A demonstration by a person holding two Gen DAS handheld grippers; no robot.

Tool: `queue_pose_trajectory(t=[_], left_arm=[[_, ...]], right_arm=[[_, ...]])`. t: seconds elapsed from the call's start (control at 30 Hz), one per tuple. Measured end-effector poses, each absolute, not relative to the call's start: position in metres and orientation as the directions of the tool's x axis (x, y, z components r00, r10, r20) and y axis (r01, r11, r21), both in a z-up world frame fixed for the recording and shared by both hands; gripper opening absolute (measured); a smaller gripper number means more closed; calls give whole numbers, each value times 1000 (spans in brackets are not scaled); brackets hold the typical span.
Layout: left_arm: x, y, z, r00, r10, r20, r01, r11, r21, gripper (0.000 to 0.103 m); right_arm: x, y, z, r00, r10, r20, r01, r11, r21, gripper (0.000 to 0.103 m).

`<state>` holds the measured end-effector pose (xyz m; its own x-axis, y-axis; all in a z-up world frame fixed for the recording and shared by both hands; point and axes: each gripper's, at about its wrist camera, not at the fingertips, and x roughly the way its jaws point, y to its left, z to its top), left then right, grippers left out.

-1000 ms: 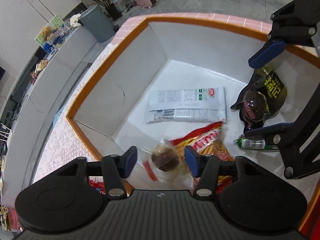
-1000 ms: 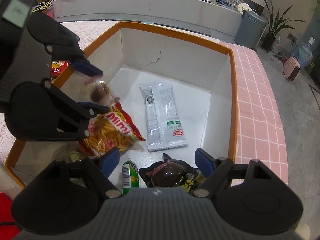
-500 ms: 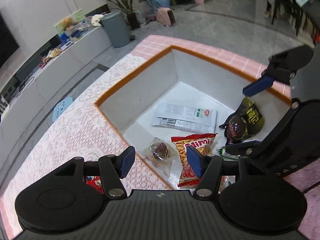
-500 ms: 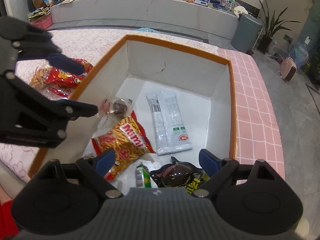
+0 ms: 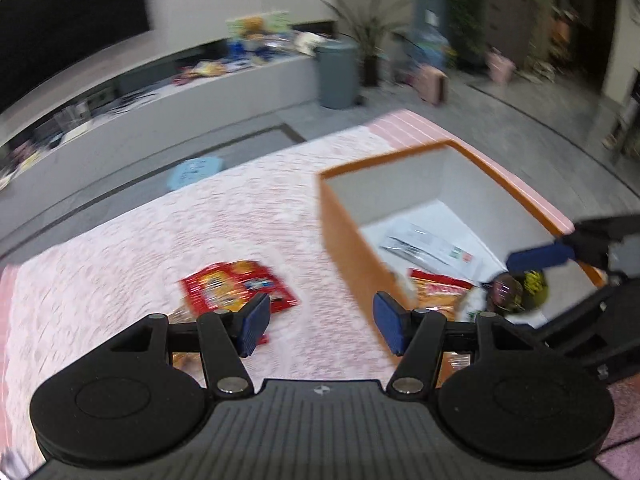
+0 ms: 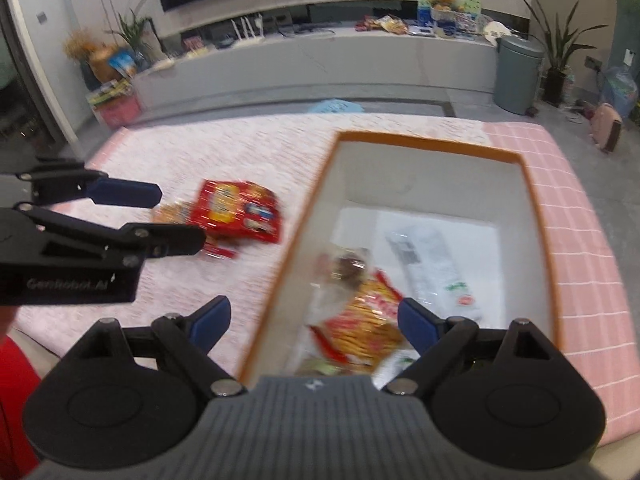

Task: Organize snacks
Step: 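Move both tools back over the remaining snack pile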

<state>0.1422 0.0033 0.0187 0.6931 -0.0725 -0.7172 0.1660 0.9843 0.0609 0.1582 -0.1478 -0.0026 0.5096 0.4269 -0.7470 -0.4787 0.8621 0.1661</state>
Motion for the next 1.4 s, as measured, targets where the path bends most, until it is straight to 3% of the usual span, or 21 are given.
queue_pose_trajectory(t=[0.23, 0.73, 1.17, 1.4], left_arm=[[124, 49, 7, 728, -53, -684, 70, 998, -3, 70], [129, 119, -35, 710, -36, -703, -40, 995, -91, 70], [158, 161, -70, 665, -44, -745, -79, 989, -129, 70], [179, 185, -77, 668, -38, -743, -117, 981, -157, 75]], right_arm=[[139, -106, -12, 528, 476, -703, -507, 841, 189, 88], [147, -28, -49, 560, 447, -697, -521, 845, 122, 88], [184, 22, -75, 611, 371, -699, -520, 854, -1, 88], [202, 53, -91, 628, 360, -690, -562, 823, -83, 88]])
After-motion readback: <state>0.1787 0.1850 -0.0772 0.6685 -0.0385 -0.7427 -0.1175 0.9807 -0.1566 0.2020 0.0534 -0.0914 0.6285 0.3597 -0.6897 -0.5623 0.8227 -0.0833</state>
